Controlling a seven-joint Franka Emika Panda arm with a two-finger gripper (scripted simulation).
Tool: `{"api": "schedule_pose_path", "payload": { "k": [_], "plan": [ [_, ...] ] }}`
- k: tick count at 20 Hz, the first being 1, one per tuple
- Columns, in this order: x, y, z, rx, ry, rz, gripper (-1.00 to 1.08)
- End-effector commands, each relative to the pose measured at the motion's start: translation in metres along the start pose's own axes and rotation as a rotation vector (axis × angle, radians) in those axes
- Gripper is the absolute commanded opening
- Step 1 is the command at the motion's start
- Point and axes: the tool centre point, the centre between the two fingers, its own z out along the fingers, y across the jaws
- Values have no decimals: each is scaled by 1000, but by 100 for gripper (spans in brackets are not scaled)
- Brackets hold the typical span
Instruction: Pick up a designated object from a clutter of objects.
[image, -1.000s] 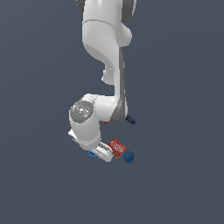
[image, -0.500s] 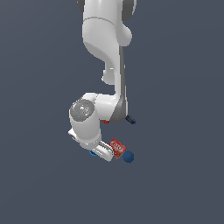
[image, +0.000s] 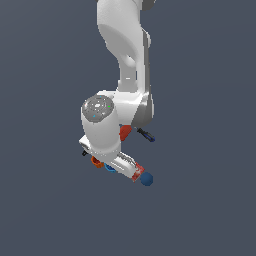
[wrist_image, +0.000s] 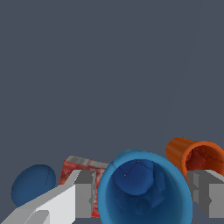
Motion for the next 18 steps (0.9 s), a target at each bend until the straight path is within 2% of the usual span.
{"api": "schedule_pose_path", "payload": {
  "k": [1,12,18],
  "plan": [
    [-5,-6,-23,-1,-2,0,-100],
    [-31,-37,-141,-11,-23,-2,-100],
    [-40,-52,-191,-15,-33,-3,-100]
  ]
}}
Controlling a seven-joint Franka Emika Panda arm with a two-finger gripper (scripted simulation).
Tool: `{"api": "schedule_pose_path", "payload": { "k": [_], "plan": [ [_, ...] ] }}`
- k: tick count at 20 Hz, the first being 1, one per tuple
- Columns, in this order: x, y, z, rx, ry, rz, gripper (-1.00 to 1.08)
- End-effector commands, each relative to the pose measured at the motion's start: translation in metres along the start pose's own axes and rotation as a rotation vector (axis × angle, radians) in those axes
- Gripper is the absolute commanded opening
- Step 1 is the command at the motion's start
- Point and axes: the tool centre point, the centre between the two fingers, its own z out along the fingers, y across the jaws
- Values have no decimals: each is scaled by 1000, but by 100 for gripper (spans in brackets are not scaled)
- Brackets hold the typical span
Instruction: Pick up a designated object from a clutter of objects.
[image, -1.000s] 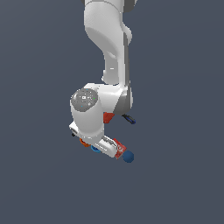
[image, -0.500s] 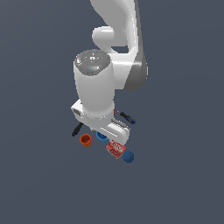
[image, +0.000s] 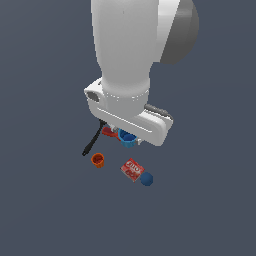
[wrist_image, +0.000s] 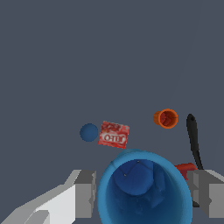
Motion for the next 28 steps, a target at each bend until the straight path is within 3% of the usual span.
{"api": "schedule_pose_path", "payload": {
  "k": [1,8,16,28],
  "plan": [
    [-4,-5,-18,-2,-4,0,-100],
    [-8,-14,-47,-3,-10,-1,-100],
    [-9,-16,-52,-4,-11,-1,-100],
    [7,-19,-75,-4,-11,-1,-100]
  ]
}}
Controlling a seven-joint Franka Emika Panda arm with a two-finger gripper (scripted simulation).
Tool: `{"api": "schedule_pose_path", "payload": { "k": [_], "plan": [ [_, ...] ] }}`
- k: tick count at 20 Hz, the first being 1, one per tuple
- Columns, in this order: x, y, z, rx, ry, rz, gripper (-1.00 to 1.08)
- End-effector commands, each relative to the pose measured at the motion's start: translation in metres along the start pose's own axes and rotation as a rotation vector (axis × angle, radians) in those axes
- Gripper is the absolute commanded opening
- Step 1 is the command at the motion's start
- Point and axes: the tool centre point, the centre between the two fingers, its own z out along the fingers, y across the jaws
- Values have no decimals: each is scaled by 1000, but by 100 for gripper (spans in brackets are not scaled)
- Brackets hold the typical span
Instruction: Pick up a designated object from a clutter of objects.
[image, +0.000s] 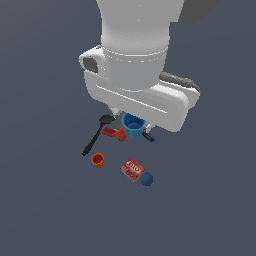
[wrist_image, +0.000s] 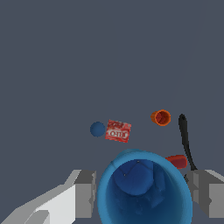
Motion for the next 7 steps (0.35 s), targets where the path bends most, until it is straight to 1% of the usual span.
{"api": "schedule_pose_path", "payload": {
  "k": [1,7],
  "plan": [
    [4,-1,-6,1,1,0,-100],
    [7,-2,-10,1,1,0,-100]
  ]
}}
